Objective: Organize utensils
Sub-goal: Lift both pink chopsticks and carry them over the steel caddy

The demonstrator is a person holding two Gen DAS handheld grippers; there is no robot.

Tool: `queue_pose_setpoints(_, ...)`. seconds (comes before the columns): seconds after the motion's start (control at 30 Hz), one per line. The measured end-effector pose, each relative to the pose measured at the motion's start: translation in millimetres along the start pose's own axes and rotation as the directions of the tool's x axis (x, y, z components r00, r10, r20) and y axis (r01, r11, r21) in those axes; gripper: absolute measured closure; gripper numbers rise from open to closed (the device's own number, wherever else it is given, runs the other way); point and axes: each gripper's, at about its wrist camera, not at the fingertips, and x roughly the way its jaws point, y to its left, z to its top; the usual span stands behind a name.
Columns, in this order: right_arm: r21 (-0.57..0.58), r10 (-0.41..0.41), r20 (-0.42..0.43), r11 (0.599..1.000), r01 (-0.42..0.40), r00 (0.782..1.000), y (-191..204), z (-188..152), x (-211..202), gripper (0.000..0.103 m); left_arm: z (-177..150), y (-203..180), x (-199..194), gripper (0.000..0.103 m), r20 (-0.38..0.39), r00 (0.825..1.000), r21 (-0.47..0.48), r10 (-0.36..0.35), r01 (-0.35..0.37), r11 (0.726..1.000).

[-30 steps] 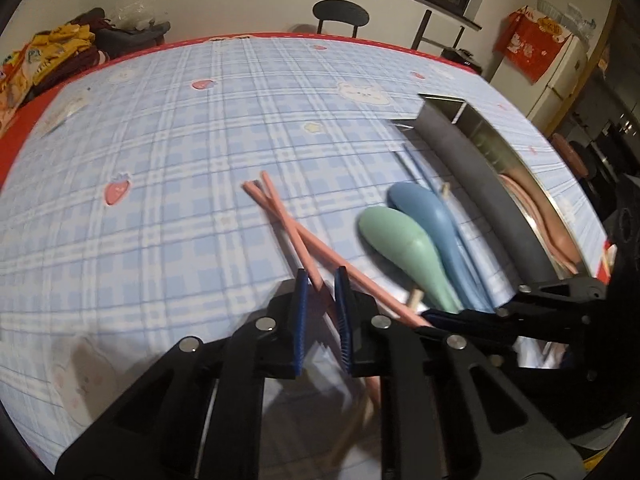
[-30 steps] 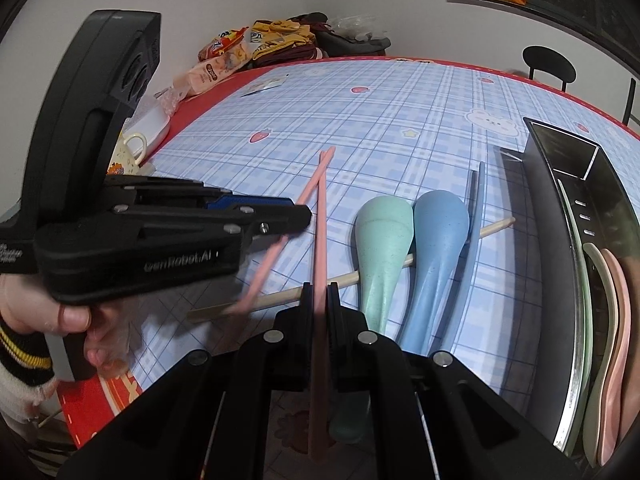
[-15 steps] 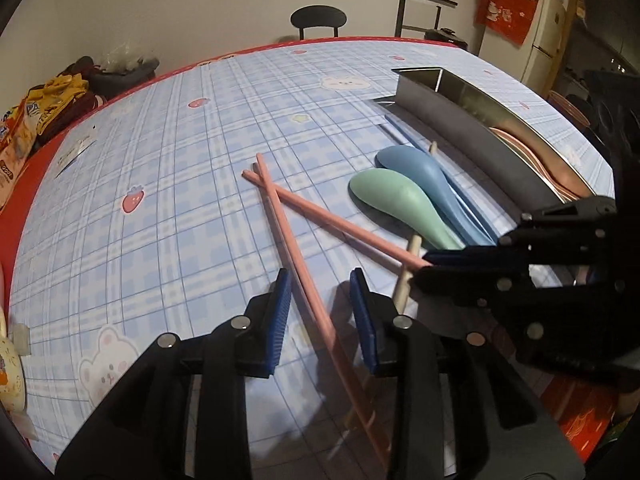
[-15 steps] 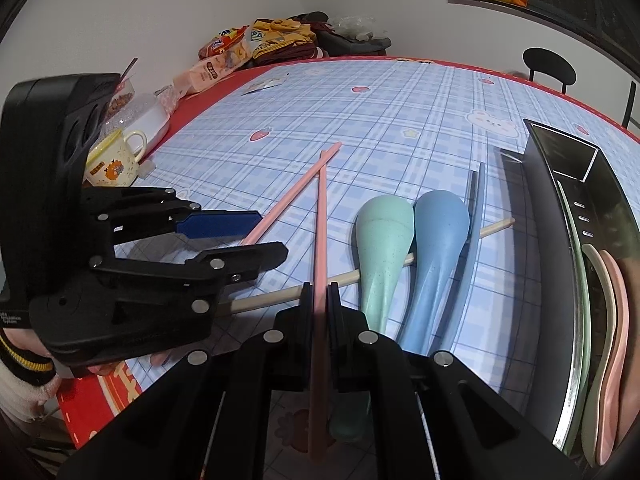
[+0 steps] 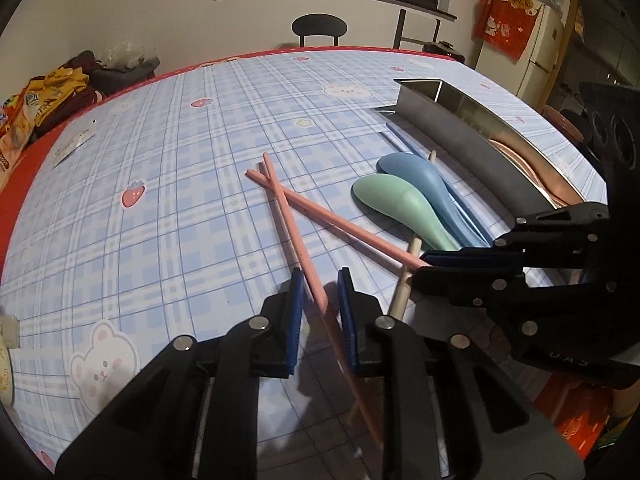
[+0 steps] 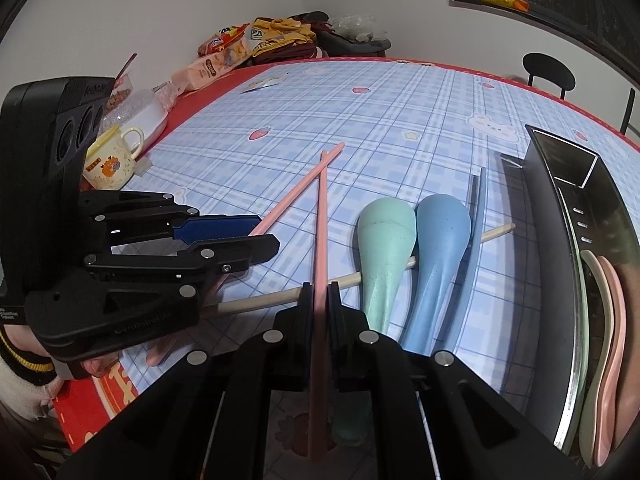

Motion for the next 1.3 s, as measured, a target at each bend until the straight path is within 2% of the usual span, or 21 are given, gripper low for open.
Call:
queue_pose_setpoints(0.07,-0.018,-0.018,0.001,1.000,0.018,1.000,3,0,0,0.095,0,-1,0,0.083,0.002,1.000,0.006,0.009,-0.009,1.000)
queue_pose_setpoints(0.17,-0.031,-0.034,0.005,0.999,0.034,0.999,6,0,1,0.096,-1,-5,0,0.092,0.008,1.000,0.017,0.014,-0.014,1.000)
queue_pose_setpoints(0.27,-0.019,-0.013,0.009,1.000,0.013,1.000,4,0,0,0.096,-2,-4,-1,0.093,0.010,1.000,0.013,0.018,-0.018,1.000)
queue_pose_setpoints(0.37,-0.010,-0.010,0.030,1.000,0.011,0.999,2,-1,-4,0.096,-2,4,-3,0.093,0.025,1.000,-0.030,0.000,0.001,1.000)
queue_pose_setpoints(0.5,-0.004,-0.011,0.078,1.000,0.011,0.997,2,-1,-13,0.096,-4,23,-12,0.093,0.078,0.995,-0.125,-0.064,0.074,0.989)
queue_pose_setpoints(0.63,0.033,-0.009,0.100,0.999,0.006,0.995,-6,-2,-17,0.096,-10,48,-19,0.093,0.137,0.982,-0.242,-0.131,0.162,0.957)
queue_pose_setpoints(0.73,0.047,-0.004,0.102,0.999,0.000,0.995,-8,-2,-17,0.096,-12,57,-23,0.093,0.168,0.974,-0.281,-0.152,0.195,0.940)
queue_pose_setpoints(0.87,0.049,-0.002,0.104,0.999,-0.003,0.995,-7,-2,-17,0.096,-12,60,-24,0.093,0.178,0.969,-0.294,-0.171,0.218,0.931)
queue_pose_setpoints(1.17,0.057,0.008,0.116,0.998,-0.015,0.993,-10,-3,-21,0.096,-13,64,-24,0.093,0.181,0.970,-0.308,-0.165,0.215,0.927)
queue_pose_setpoints(1.3,0.072,0.018,0.132,0.997,-0.028,0.991,-14,-2,-26,0.096,-17,74,-25,0.093,0.190,0.972,-0.365,-0.141,0.203,0.909)
